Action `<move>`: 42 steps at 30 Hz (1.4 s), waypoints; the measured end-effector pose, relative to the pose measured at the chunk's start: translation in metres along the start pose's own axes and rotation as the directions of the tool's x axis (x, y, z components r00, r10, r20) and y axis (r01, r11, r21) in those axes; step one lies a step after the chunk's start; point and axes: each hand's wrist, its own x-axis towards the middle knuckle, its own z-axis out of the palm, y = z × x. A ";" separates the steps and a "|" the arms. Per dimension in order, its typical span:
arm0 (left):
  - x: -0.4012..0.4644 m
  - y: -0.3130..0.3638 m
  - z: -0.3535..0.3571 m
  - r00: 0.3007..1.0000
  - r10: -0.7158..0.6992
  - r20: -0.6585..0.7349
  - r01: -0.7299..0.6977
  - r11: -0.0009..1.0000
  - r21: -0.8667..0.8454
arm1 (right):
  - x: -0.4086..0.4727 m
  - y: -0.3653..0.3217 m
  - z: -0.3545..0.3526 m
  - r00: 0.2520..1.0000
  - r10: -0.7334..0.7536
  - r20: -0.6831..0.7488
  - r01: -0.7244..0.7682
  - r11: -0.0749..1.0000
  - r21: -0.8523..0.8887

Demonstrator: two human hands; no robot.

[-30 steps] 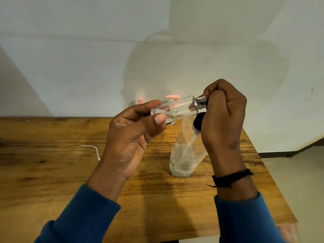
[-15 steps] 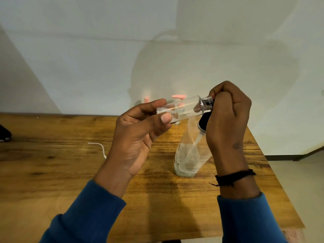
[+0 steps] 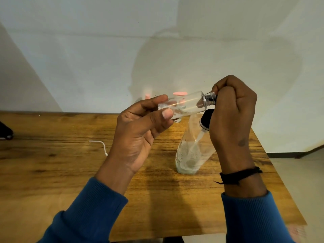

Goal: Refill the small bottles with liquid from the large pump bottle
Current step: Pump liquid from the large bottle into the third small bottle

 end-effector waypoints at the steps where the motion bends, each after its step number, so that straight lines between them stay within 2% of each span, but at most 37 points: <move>1: 0.000 -0.001 0.000 1.000 0.004 0.000 -0.004 1.000 0.003 | -0.001 0.001 0.001 1.000 0.013 0.001 -0.013 1.000 0.015; 5: 0.000 -0.001 -0.002 1.000 0.009 -0.002 -0.009 1.000 0.001 | -0.002 0.002 0.003 0.999 0.043 0.001 -0.043 0.999 0.034; 9: -0.001 -0.002 -0.002 1.000 0.006 0.013 -0.006 1.000 -0.001 | -0.002 -0.002 0.000 1.000 0.002 -0.007 -0.002 1.000 -0.004; 13: -0.001 -0.002 -0.002 1.000 0.008 0.008 -0.008 1.000 0.004 | -0.004 0.001 0.002 1.000 0.026 0.007 -0.026 0.998 0.058; 18: 0.000 -0.001 -0.001 1.000 0.009 0.008 -0.009 1.000 0.005 | 0.000 0.000 -0.002 1.000 0.001 0.003 -0.001 1.000 -0.002; 22: 0.000 -0.001 -0.002 1.000 0.009 -0.005 -0.010 1.000 -0.006 | -0.002 0.000 0.001 1.000 0.015 0.017 -0.016 0.999 0.041; 27: 0.000 -0.002 -0.001 1.000 -0.006 0.008 0.006 1.000 -0.006 | -0.001 0.000 -0.001 1.000 -0.026 -0.016 0.026 0.999 -0.020; 32: -0.001 -0.003 -0.001 1.000 0.003 -0.008 -0.003 1.000 -0.009 | -0.004 0.004 0.002 1.000 0.008 -0.003 -0.008 0.999 0.037; 38: -0.001 -0.002 0.002 1.000 -0.009 -0.001 0.009 1.000 -0.001 | 0.000 0.001 -0.002 0.999 -0.030 -0.012 0.030 0.999 -0.018; 42: -0.001 -0.003 0.000 1.000 -0.001 -0.001 0.001 1.000 -0.006 | -0.002 0.004 0.000 1.000 -0.007 -0.006 0.008 1.000 0.029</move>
